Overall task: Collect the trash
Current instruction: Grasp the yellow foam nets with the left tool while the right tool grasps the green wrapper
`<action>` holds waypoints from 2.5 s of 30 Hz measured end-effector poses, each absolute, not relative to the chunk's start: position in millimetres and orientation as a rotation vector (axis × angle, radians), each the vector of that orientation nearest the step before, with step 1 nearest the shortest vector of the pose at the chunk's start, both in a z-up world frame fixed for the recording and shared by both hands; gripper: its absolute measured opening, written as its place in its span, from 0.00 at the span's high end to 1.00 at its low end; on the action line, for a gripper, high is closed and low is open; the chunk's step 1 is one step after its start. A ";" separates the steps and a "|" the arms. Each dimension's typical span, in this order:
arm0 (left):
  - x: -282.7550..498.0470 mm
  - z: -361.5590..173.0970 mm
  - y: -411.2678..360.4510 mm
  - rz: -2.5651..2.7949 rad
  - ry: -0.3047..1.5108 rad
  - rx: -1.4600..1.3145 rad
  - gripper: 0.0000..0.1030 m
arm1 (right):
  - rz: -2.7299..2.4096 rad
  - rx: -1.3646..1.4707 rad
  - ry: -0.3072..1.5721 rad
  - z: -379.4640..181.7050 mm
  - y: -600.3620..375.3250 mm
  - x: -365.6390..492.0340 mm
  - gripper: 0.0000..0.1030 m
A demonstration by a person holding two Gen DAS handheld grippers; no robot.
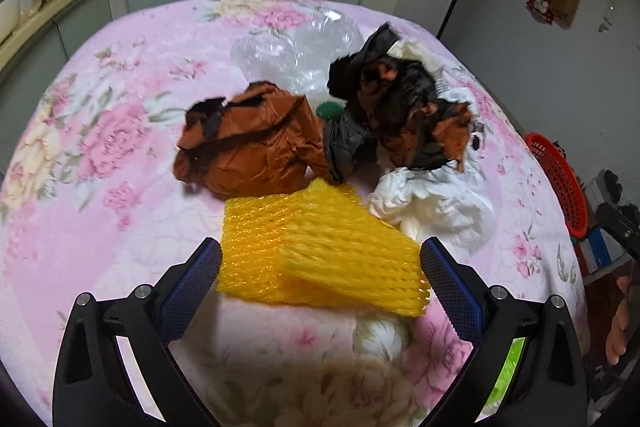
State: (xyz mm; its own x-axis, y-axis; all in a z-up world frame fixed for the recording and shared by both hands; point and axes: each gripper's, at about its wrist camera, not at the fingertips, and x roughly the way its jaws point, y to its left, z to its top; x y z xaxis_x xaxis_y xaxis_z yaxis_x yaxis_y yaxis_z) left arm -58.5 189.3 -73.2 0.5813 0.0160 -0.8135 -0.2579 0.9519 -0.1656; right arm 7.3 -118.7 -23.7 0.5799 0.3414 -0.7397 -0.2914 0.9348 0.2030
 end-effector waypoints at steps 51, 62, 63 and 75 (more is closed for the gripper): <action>-95.0 -53.0 192.5 0.099 0.852 -0.256 0.12 | 0.548 0.068 0.927 -37.8 -102.5 -4.9 0.07; -104.2 -72.0 230.7 0.157 0.871 -0.383 0.19 | 0.737 -0.075 0.966 -47.1 -60.4 -38.5 0.07; -103.9 -74.9 232.1 0.150 0.877 -0.397 0.26 | 0.765 -0.087 0.978 -48.9 -55.4 -43.7 0.07; -102.2 -81.6 237.4 0.097 0.874 -0.459 0.82 | 0.874 -0.232 1.050 -72.0 -11.2 -73.0 0.39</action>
State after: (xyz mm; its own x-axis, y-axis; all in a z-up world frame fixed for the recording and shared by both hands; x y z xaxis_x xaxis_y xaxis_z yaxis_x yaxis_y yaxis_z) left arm -102.2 237.4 -81.6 0.6441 -0.1030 -0.7579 -0.2659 0.8989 -0.3482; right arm -73.0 -11.2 -72.0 0.2073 0.5163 -0.8310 -0.7236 0.6526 0.2249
